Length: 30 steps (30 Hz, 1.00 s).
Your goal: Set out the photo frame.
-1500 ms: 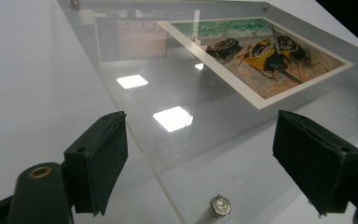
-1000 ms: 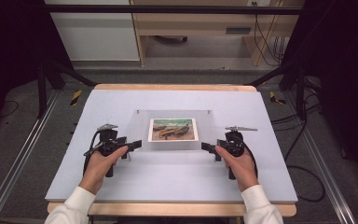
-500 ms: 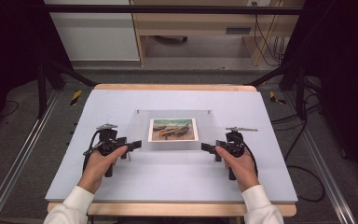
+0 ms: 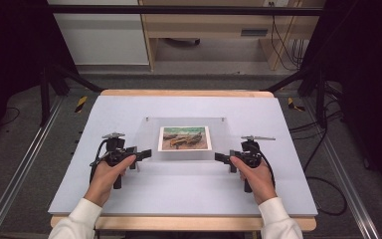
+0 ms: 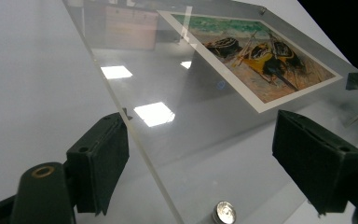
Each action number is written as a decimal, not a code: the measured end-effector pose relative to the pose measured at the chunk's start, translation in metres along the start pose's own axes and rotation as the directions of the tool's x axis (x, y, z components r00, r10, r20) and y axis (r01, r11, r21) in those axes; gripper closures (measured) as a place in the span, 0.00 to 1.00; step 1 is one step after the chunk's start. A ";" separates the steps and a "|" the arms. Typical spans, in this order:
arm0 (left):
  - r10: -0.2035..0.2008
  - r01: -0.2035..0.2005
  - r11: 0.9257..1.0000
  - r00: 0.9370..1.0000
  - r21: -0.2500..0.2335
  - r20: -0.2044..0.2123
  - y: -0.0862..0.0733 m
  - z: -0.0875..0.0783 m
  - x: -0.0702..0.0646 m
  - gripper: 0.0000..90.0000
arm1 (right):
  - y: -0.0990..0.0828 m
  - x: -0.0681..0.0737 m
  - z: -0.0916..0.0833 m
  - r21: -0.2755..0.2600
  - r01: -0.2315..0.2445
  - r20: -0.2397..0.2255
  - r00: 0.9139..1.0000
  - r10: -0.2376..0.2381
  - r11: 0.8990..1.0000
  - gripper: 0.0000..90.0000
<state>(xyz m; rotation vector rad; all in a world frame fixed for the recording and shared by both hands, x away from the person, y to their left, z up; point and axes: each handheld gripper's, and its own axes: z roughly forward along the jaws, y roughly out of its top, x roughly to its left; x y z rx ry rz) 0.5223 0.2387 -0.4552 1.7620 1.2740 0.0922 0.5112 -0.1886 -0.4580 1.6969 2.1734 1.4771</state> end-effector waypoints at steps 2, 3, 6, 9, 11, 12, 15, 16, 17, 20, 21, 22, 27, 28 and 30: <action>0.003 -0.003 1.000 1.000 0.001 0.001 0.000 0.000 0.000 0.20 | 0.000 0.000 0.000 0.000 0.000 0.002 1.000 0.000 1.000 0.20; 0.003 -0.003 1.000 1.000 -0.001 0.002 0.000 -0.001 0.000 0.20 | 0.000 0.000 0.000 0.000 -0.001 0.003 1.000 0.001 1.000 0.21; -0.015 0.016 1.000 1.000 -0.004 0.007 -0.001 -0.004 0.002 0.26 | -0.001 0.000 0.000 -0.008 0.006 0.004 1.000 -0.006 1.000 0.21; -0.011 0.011 1.000 1.000 -0.029 0.025 -0.004 -0.005 0.005 0.28 | -0.003 0.001 -0.001 -0.017 0.006 0.008 1.000 -0.006 1.000 0.21; -0.013 0.014 0.999 0.999 -0.042 0.030 -0.006 -0.005 0.006 0.29 | -0.005 0.000 -0.001 -0.038 0.010 0.006 1.000 -0.010 0.999 0.22; -0.010 0.011 0.999 0.999 -0.047 0.032 -0.007 -0.005 0.006 0.29 | -0.005 0.000 -0.001 -0.042 0.006 0.005 1.000 -0.006 0.999 0.22; -0.014 0.016 0.998 0.999 -0.056 0.039 -0.008 -0.006 0.007 0.31 | -0.005 0.000 -0.002 -0.039 0.014 0.005 1.000 -0.014 0.999 0.22; -0.012 0.014 0.998 0.999 -0.057 0.038 -0.008 -0.006 0.006 0.31 | -0.005 0.000 -0.003 -0.036 0.015 0.003 1.000 -0.015 0.999 0.22; -0.012 0.014 0.998 0.999 -0.057 0.038 -0.008 -0.006 0.006 0.32 | -0.006 0.000 -0.003 -0.037 0.021 0.003 1.000 -0.021 0.999 0.22; 0.006 -0.004 0.998 0.999 -0.065 0.031 -0.010 -0.008 0.004 0.32 | -0.007 0.002 -0.005 -0.036 0.034 0.008 0.999 -0.034 0.999 0.22; 0.013 -0.010 0.998 0.999 -0.068 0.031 -0.010 -0.008 0.003 0.32 | -0.007 0.002 -0.005 -0.035 0.039 0.007 0.999 -0.039 0.999 0.22; 0.013 -0.010 0.998 0.999 -0.068 0.031 -0.010 -0.008 0.003 0.33 | -0.007 0.002 -0.005 -0.035 0.039 0.007 0.999 -0.039 0.999 0.22; 0.036 -0.033 0.995 0.999 -0.090 0.029 -0.014 -0.015 0.002 0.38 | -0.011 0.006 -0.010 -0.043 0.078 0.019 0.997 -0.077 0.996 0.24; 0.039 -0.036 0.995 0.999 -0.092 0.025 -0.014 -0.016 0.001 0.38 | -0.011 0.007 -0.010 -0.043 0.076 0.021 0.997 -0.076 0.996 0.24; 0.041 -0.039 0.995 0.999 -0.092 0.022 -0.015 -0.017 0.000 0.38 | -0.013 0.009 -0.012 -0.044 0.089 0.028 0.996 -0.088 0.995 0.24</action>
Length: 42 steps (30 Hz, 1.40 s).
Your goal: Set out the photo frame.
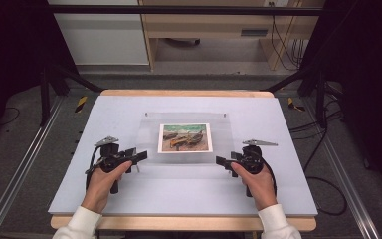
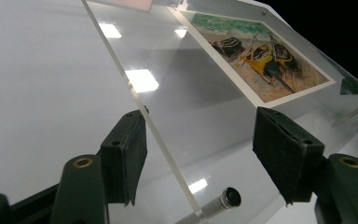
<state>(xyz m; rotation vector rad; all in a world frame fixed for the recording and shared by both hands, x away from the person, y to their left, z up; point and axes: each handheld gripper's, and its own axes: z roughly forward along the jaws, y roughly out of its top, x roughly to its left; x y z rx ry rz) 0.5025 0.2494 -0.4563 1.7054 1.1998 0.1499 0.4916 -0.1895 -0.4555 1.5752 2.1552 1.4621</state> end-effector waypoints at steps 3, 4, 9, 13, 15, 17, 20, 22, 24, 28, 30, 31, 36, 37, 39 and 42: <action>0.008 -0.008 1.000 1.000 -0.002 -0.004 -0.001 -0.001 -0.002 0.39 | -0.002 0.002 -0.002 0.001 0.006 0.000 1.000 -0.006 1.000 0.25; 0.016 -0.016 1.000 1.000 -0.002 -0.009 -0.001 -0.002 -0.003 0.39 | -0.002 0.002 -0.003 0.000 0.012 0.002 1.000 -0.012 1.000 0.25; 0.023 -0.023 1.000 1.000 -0.005 -0.017 -0.002 -0.004 -0.005 0.40 | -0.002 0.003 -0.004 0.001 0.028 0.006 1.000 -0.028 1.000 0.26; 0.021 -0.021 1.000 1.000 -0.005 -0.024 -0.002 -0.004 -0.006 0.40 | -0.001 0.002 -0.003 0.000 0.032 0.005 0.999 -0.032 0.999 0.26; 0.014 -0.014 1.000 1.000 -0.006 -0.022 -0.002 -0.003 -0.005 0.40 | 0.000 0.000 -0.002 -0.002 0.026 -0.004 1.000 -0.026 1.000 0.26; 0.005 -0.005 1.000 1.000 -0.007 -0.019 -0.001 -0.002 -0.004 0.40 | 0.001 -0.001 -0.001 -0.002 0.020 -0.006 1.000 -0.020 1.000 0.26; 0.000 0.000 1.000 1.000 -0.004 -0.019 0.000 0.000 -0.003 0.40 | 0.002 -0.004 0.001 -0.005 0.019 -0.012 1.000 -0.019 1.000 0.26; 0.000 0.000 1.000 1.000 -0.007 -0.018 0.001 0.002 -0.003 0.40 | 0.004 -0.006 0.001 -0.004 0.012 -0.013 1.000 -0.012 1.000 0.26; 0.000 0.000 1.000 1.000 -0.016 -0.023 0.003 0.006 -0.004 0.40 | 0.005 -0.008 0.002 -0.012 0.011 -0.009 1.000 -0.011 1.000 0.26; 0.001 -0.001 1.000 1.000 -0.025 -0.018 0.006 0.012 -0.003 0.40 | 0.009 -0.014 0.004 -0.026 0.009 0.002 1.000 -0.009 1.000 0.26; -0.002 0.002 1.000 1.000 -0.025 -0.014 0.006 0.013 -0.002 0.40 | 0.009 -0.015 0.004 -0.031 0.009 0.001 1.000 -0.009 0.999 0.26; 0.001 -0.001 1.000 1.000 -0.025 -0.013 0.006 0.013 -0.002 0.40 | 0.008 -0.014 0.004 -0.031 0.009 0.001 1.000 -0.009 0.999 0.26; 0.033 -0.034 0.999 0.999 -0.026 -0.023 0.005 0.010 -0.005 0.40 | 0.007 -0.012 0.002 -0.034 0.037 0.007 0.999 -0.037 0.999 0.26; 0.037 -0.038 0.999 0.999 -0.028 -0.024 0.004 0.009 -0.006 0.40 | 0.006 -0.011 0.001 -0.034 0.038 0.009 0.999 -0.038 0.999 0.26; 0.052 -0.053 0.998 0.998 -0.025 -0.030 0.004 0.008 -0.007 0.40 | 0.005 -0.010 0.000 -0.032 0.051 0.011 0.999 -0.050 0.998 0.26; 0.066 -0.067 0.997 0.997 -0.027 -0.035 0.003 0.006 -0.009 0.40 | 0.004 -0.008 -0.002 -0.029 0.061 0.017 0.998 -0.060 0.998 0.26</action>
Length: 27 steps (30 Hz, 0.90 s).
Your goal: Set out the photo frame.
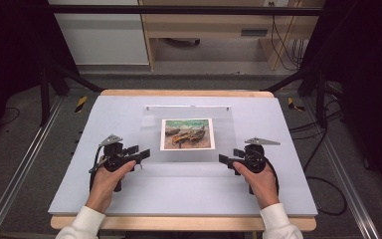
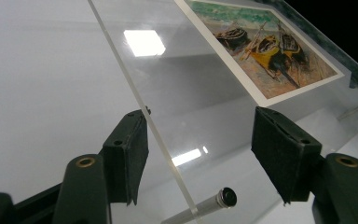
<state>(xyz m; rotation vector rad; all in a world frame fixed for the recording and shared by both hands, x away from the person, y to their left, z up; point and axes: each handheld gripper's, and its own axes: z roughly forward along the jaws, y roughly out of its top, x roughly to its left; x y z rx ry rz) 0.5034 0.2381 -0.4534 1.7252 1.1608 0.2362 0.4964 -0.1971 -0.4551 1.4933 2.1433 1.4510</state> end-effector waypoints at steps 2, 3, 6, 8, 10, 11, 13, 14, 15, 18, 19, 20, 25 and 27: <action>0.003 -0.003 1.000 1.000 -0.002 -0.001 -0.001 -0.001 -0.001 0.40 | -0.001 0.002 -0.001 0.000 0.012 0.003 1.000 -0.012 1.000 0.26; 0.011 -0.011 1.000 1.000 -0.001 -0.006 -0.001 -0.002 -0.002 0.40 | -0.001 0.002 -0.002 0.001 0.013 0.005 1.000 -0.013 1.000 0.26; 0.018 -0.018 1.000 1.000 -0.003 -0.009 -0.002 -0.004 -0.003 0.41 | -0.003 0.005 -0.004 0.005 0.029 0.009 1.000 -0.029 1.000 0.26; 0.017 -0.018 1.000 1.000 -0.007 -0.011 -0.002 -0.005 -0.005 0.41 | -0.004 0.006 -0.005 0.006 0.037 0.014 0.999 -0.037 0.999 0.26; 0.032 -0.032 0.999 0.999 -0.006 -0.012 -0.003 -0.006 -0.005 0.42 | -0.004 0.006 -0.005 0.006 0.045 0.017 0.999 -0.045 0.999 0.26; 0.033 -0.033 0.999 0.999 -0.008 -0.011 -0.003 -0.006 -0.005 0.42 | -0.004 0.007 -0.005 0.007 0.047 0.019 0.999 -0.047 0.999 0.26; 0.033 -0.033 0.999 0.999 -0.007 -0.011 -0.003 -0.007 -0.005 0.42 | -0.005 0.008 -0.006 0.009 0.053 0.021 0.998 -0.053 0.999 0.26; 0.037 -0.037 0.999 0.999 -0.007 -0.014 -0.004 -0.007 -0.006 0.42 | -0.005 0.008 -0.006 0.009 0.054 0.024 0.998 -0.054 0.999 0.26; 0.039 -0.039 0.999 0.999 -0.006 -0.016 -0.004 -0.008 -0.006 0.43 | -0.005 0.009 -0.006 0.008 0.057 0.025 0.998 -0.057 0.998 0.26; 0.045 -0.045 0.999 0.999 -0.005 -0.020 -0.004 -0.009 -0.007 0.43 | -0.006 0.010 -0.007 0.010 0.068 0.030 0.997 -0.068 0.998 0.26; 0.048 -0.049 0.999 0.999 -0.008 -0.024 -0.005 -0.010 -0.009 0.43 | -0.007 0.010 -0.008 0.011 0.071 0.032 0.997 -0.072 0.997 0.26; 0.050 -0.050 0.999 0.998 -0.007 -0.025 -0.006 -0.010 -0.009 0.43 | -0.007 0.011 -0.008 0.012 0.076 0.032 0.997 -0.076 0.997 0.26; 0.068 -0.068 0.998 0.997 -0.005 -0.033 -0.007 -0.013 -0.012 0.44 | -0.009 0.014 -0.010 0.018 0.091 0.042 0.995 -0.092 0.996 0.26; 0.070 -0.070 0.998 0.997 -0.008 -0.035 -0.008 -0.014 -0.012 0.45 | -0.009 0.014 -0.011 0.018 0.097 0.044 0.994 -0.097 0.995 0.26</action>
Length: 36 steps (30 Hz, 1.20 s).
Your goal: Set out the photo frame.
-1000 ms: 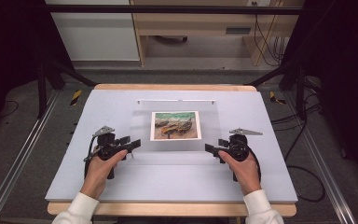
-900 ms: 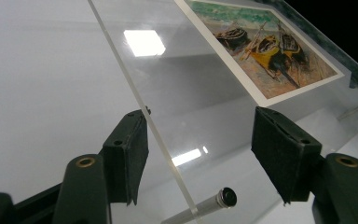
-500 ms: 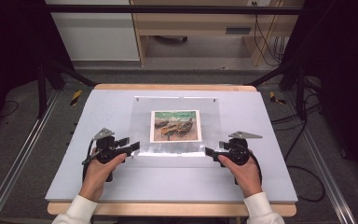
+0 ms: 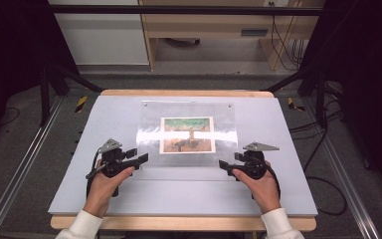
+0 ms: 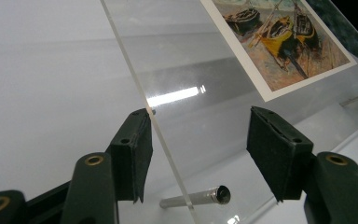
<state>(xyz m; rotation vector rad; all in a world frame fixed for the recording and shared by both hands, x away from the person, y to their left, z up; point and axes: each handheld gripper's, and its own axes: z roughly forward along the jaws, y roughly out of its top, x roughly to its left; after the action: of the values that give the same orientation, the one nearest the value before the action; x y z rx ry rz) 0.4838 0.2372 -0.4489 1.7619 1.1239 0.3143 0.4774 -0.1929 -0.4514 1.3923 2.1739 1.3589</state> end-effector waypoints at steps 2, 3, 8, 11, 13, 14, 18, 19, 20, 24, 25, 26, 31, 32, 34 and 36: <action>-0.001 0.001 1.000 1.000 -0.003 -0.001 -0.001 -0.001 0.000 0.45 | 0.000 0.000 0.000 0.001 0.006 0.003 1.000 -0.006 1.000 0.27; -0.002 0.002 1.000 1.000 -0.003 0.000 -0.002 -0.002 0.000 0.46 | -0.001 0.001 -0.001 0.003 0.002 0.003 1.000 -0.002 1.000 0.27; 0.001 -0.001 1.000 1.000 -0.005 -0.003 -0.003 -0.004 -0.002 0.47 | -0.001 0.002 -0.001 0.005 0.017 0.011 1.000 -0.017 1.000 0.27; 0.005 -0.005 1.000 1.000 -0.005 -0.003 -0.005 -0.005 -0.003 0.47 | -0.002 0.003 -0.002 0.007 0.021 0.011 1.000 -0.021 1.000 0.28; 0.007 -0.007 1.000 1.000 -0.006 -0.006 -0.005 -0.006 -0.003 0.48 | -0.002 0.004 -0.003 0.008 0.025 0.017 1.000 -0.026 1.000 0.28; 0.008 -0.008 1.000 1.000 -0.008 -0.007 -0.005 -0.006 -0.004 0.48 | -0.002 0.004 -0.003 0.008 0.024 0.018 1.000 -0.024 1.000 0.28; 0.014 -0.014 1.000 1.000 -0.005 -0.011 -0.006 -0.008 -0.005 0.49 | -0.003 0.006 -0.004 0.012 0.033 0.024 0.999 -0.033 0.999 0.28; 0.017 -0.017 1.000 1.000 -0.005 -0.011 -0.006 -0.008 -0.005 0.49 | -0.004 0.006 -0.005 0.012 0.033 0.025 0.999 -0.033 0.999 0.29; 0.019 -0.019 1.000 1.000 -0.006 -0.012 -0.007 -0.008 -0.005 0.49 | -0.004 0.006 -0.005 0.011 0.039 0.026 0.999 -0.039 0.999 0.29; 0.025 -0.025 1.000 0.999 -0.008 -0.020 -0.008 -0.010 -0.007 0.50 | -0.005 0.007 -0.006 0.007 0.052 0.031 0.998 -0.053 0.999 0.30; 0.026 -0.026 1.000 0.999 -0.009 -0.020 -0.009 -0.011 -0.007 0.50 | -0.006 0.008 -0.007 0.011 0.052 0.035 0.998 -0.052 0.999 0.30; 0.027 -0.027 1.000 0.999 -0.009 -0.020 -0.009 -0.011 -0.008 0.51 | -0.006 0.008 -0.007 0.012 0.050 0.036 0.998 -0.050 0.999 0.31; 0.027 -0.027 1.000 0.999 -0.011 -0.025 -0.010 -0.013 -0.009 0.52 | -0.007 0.010 -0.008 0.016 0.056 0.045 0.997 -0.056 0.998 0.31; 0.025 -0.025 1.000 0.999 -0.011 -0.026 -0.011 -0.013 -0.009 0.53 | -0.007 0.011 -0.009 0.018 0.054 0.047 0.997 -0.055 0.998 0.32; 0.026 -0.026 1.000 0.999 -0.012 -0.026 -0.011 -0.014 -0.009 0.53 | -0.008 0.011 -0.009 0.018 0.060 0.048 0.997 -0.061 0.998 0.32; 0.025 -0.026 1.000 0.999 -0.012 -0.030 -0.012 -0.014 -0.010 0.54 | -0.008 0.011 -0.010 0.018 0.061 0.049 0.997 -0.062 0.998 0.33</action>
<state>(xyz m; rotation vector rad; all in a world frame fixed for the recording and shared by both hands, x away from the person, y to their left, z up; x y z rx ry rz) 0.4628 0.2389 -0.4489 1.7671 1.1188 0.3631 0.4605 -0.1906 -0.4496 1.3390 2.1815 1.2748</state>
